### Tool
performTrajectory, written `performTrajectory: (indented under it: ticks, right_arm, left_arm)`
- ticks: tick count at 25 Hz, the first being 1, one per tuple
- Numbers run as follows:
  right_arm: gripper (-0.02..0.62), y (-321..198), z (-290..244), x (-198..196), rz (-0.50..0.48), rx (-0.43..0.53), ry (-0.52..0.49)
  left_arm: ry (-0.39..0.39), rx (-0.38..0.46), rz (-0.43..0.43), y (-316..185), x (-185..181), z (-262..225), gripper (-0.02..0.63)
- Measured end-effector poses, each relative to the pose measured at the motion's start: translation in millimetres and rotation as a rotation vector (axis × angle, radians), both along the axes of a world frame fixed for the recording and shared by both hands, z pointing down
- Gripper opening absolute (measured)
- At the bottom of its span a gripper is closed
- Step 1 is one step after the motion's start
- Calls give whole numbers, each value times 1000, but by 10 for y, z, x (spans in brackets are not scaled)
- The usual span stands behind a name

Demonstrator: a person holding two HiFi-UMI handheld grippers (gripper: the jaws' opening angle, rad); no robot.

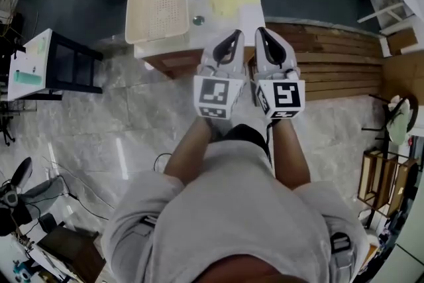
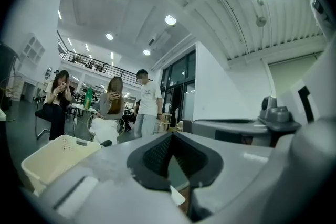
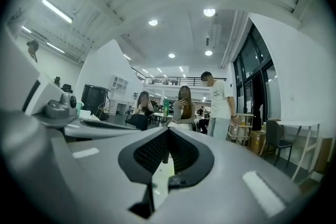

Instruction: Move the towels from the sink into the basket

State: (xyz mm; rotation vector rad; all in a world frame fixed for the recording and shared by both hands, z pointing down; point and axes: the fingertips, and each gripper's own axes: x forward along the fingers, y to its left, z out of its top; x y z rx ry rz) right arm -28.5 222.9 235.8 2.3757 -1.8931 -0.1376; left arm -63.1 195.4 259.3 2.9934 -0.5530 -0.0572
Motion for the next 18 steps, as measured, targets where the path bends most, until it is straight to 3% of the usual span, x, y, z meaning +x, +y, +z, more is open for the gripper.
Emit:
performTrajectory:
  ticks: [9,18]
  right_arm:
    - [6,-683,276,502,-3,-37,-26]
    - [6,-1660,728,1588,-37,-140,-51]
  left_arm:
    - [-42,-34,-26,-714,412,307,21]
    - [-136,-83,-75,-1671,1411,718,20]
